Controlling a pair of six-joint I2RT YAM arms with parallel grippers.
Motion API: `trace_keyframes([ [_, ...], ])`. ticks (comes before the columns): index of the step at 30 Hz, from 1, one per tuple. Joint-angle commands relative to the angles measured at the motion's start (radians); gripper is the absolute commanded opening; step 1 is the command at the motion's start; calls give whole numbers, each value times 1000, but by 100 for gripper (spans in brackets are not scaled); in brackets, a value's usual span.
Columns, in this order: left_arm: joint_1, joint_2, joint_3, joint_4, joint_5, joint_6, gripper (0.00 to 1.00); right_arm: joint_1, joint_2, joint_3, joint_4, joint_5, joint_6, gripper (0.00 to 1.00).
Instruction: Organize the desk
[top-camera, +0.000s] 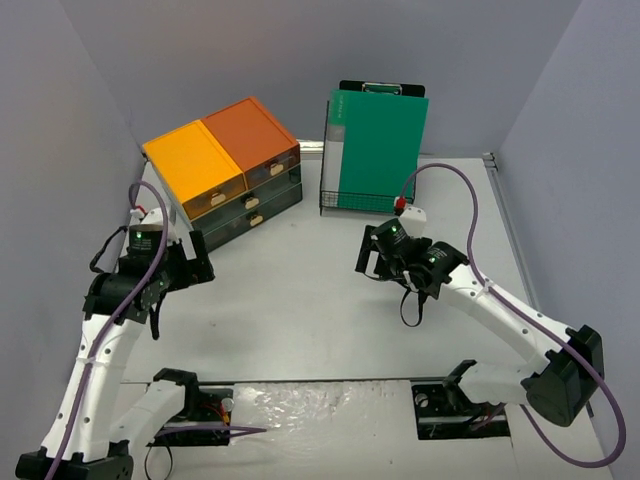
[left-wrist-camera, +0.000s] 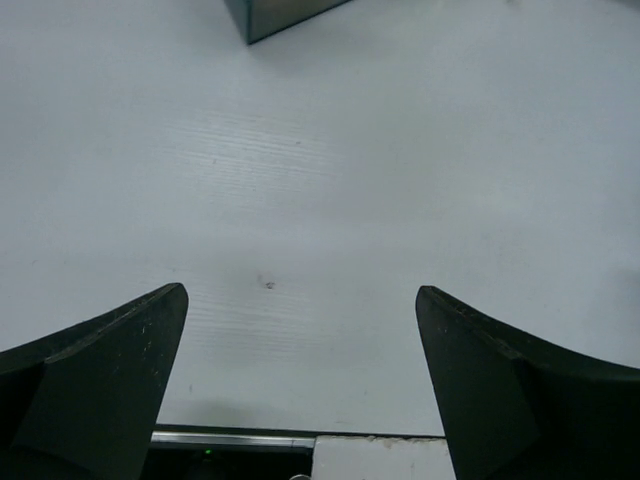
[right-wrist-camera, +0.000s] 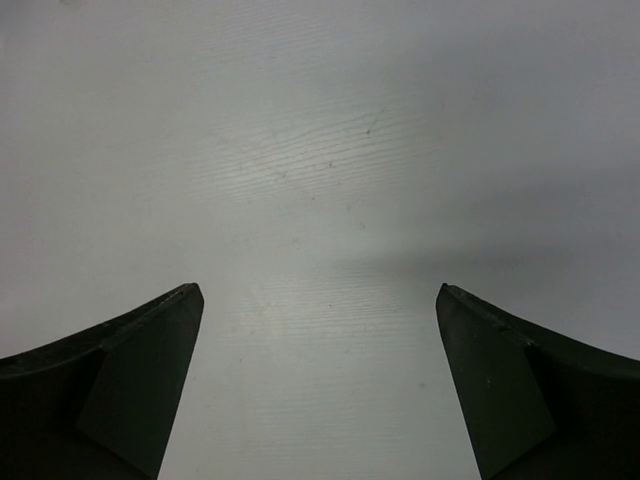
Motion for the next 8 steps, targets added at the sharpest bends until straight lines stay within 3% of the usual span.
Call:
trace_keyframes([
  [1,-49,-13,21,-41,-153,21,97,-32,-25,-23,-14,101,3,100],
  [8,-70,14,46,-59,-190,42,97,-71,-50,-16,-15,123,-23,100],
])
